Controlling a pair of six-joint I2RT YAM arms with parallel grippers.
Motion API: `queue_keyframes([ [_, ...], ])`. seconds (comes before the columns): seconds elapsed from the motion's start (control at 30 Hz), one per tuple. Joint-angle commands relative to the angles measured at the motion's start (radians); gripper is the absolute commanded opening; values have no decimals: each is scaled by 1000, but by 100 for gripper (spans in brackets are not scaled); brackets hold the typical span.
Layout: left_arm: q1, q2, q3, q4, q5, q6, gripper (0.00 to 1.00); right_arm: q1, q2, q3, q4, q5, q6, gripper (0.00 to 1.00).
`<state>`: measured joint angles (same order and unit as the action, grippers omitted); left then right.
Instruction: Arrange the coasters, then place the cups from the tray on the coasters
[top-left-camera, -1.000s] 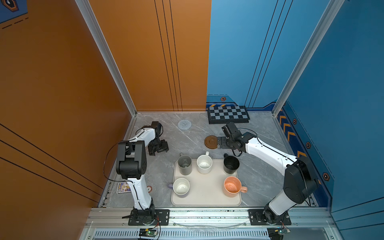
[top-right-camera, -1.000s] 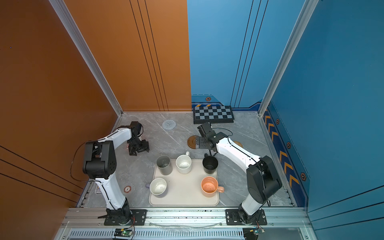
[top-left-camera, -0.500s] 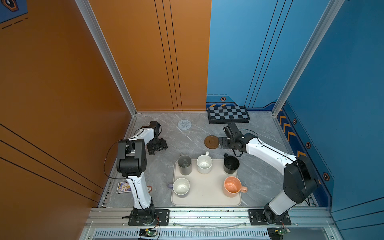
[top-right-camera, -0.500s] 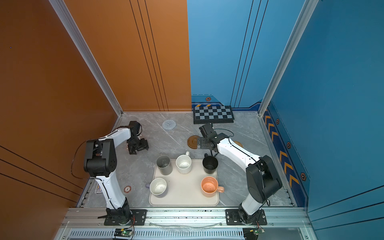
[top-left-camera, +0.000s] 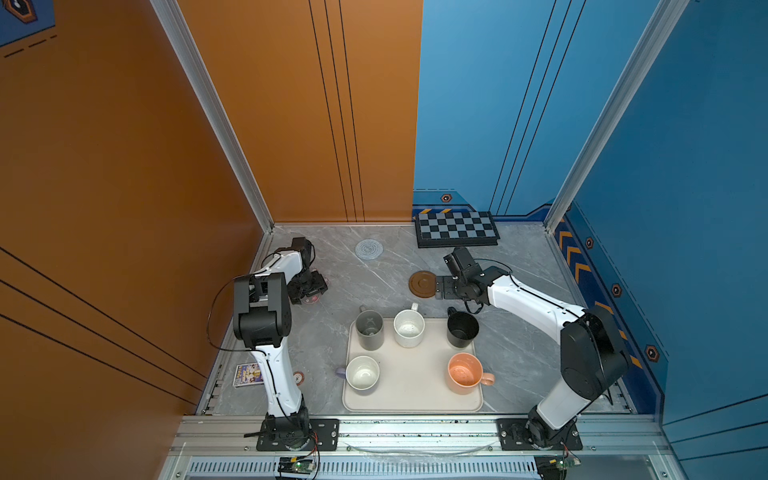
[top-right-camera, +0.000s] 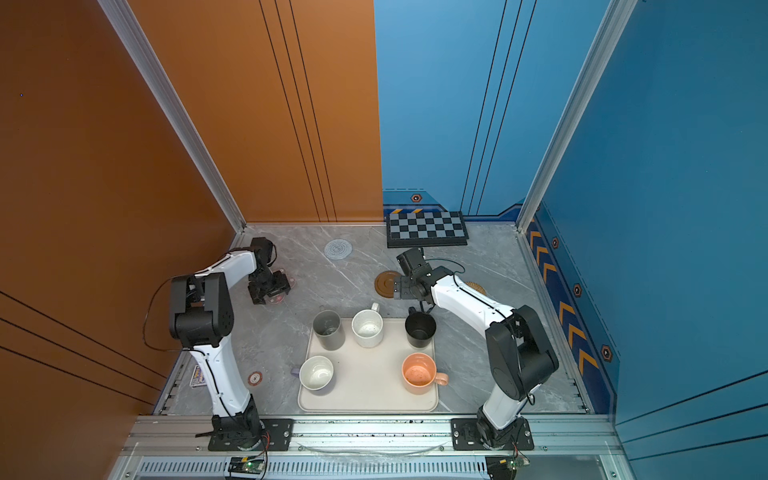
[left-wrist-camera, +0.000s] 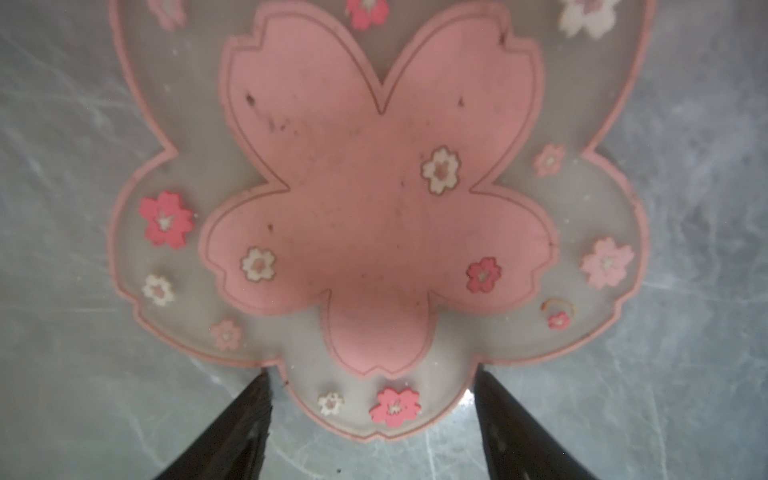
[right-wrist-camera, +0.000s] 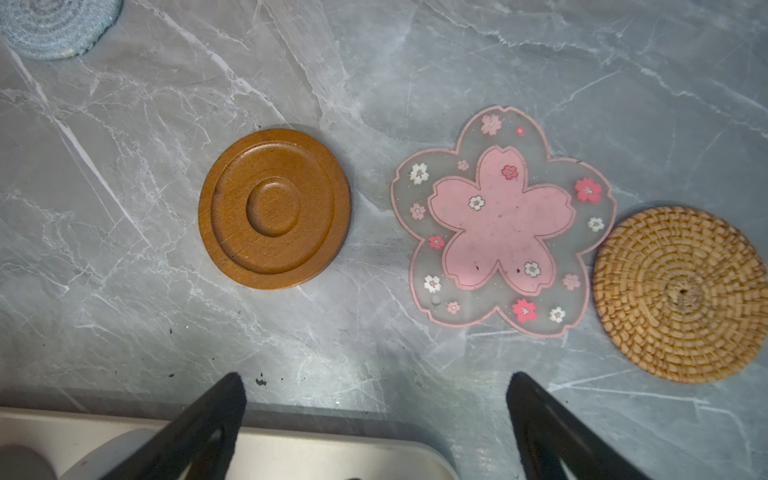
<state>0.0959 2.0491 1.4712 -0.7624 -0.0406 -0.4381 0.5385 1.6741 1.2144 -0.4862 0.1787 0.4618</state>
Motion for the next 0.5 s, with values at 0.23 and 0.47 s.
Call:
queue_keyframes([
  [0.23,50,92,49,0,-10,-35,76,-5,10,23,3,-8,12,100],
  [0.47,87,124,86,-1,9,-16,76,-5,4,22,3,-12,21,100],
])
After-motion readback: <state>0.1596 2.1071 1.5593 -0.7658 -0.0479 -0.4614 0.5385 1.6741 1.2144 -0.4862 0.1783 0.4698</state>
